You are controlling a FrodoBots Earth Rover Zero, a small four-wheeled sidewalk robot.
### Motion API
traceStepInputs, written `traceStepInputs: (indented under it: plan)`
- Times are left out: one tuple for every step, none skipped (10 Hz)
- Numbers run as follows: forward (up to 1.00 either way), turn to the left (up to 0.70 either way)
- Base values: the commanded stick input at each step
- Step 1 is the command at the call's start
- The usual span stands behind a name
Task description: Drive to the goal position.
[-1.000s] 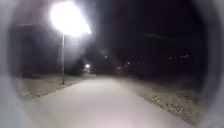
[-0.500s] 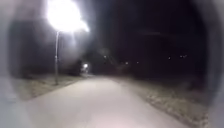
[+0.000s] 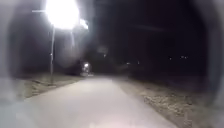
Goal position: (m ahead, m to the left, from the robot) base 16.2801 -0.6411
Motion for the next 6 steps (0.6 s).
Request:
traceStepInputs:
  plan:
    - [1.00,0.00]
    - [1.00,0.00]
    - [1.00,0.00]
    - [1.00,0.07]
    - [1.00,0.38]
    - [1.00,0.38]
